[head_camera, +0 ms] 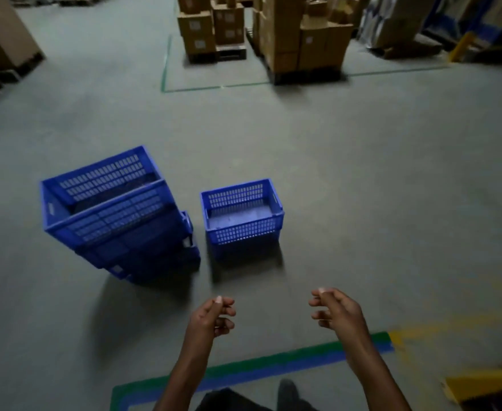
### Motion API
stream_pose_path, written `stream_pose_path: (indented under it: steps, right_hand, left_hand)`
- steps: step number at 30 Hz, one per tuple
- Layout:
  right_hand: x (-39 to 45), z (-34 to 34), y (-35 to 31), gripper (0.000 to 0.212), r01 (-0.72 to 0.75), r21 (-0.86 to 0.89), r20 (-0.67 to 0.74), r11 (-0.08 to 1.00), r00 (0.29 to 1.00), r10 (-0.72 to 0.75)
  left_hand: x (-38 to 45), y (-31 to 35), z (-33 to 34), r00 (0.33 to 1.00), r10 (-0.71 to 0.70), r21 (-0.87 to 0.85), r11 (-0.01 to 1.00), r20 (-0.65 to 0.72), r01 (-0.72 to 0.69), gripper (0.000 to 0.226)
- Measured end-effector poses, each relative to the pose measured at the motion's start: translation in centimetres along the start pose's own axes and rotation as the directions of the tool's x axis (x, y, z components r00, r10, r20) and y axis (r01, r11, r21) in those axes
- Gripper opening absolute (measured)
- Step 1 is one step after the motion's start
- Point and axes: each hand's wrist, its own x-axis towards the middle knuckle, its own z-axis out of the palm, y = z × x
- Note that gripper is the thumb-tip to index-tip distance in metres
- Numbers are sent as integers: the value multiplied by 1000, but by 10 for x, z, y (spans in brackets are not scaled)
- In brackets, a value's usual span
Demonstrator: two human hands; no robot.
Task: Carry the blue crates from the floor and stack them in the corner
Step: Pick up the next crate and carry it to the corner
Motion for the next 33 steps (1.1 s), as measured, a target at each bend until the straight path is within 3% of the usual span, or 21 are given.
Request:
stream_pose_path:
  steps: [6, 13, 21, 28, 33]
  right_hand:
    - [110, 55, -78, 22, 29, -108, 137, 994, 990, -14]
    - [189, 190, -131, 22, 56, -147, 268, 988, 963, -14]
    - [233, 349, -166, 27, 44, -224, 451, 974, 890, 64]
    - [284, 473, -206, 29, 57, -245, 509, 968, 857, 79]
    - [345, 566, -207, 21, 97, -320, 548, 943, 830, 100]
  left_hand:
    - [65, 55, -19, 973, 13, -164, 985, -232, -53, 31]
    - [142, 95, -109, 906, -2, -241, 964, -423, -110, 30]
    - [220, 150, -219, 857, 2, -267, 950, -516, -163, 30]
    - [280, 194, -305, 819, 7, -291, 933, -573, -212, 29]
    - [340, 206, -364, 794, -36, -248, 957, -607, -147, 27]
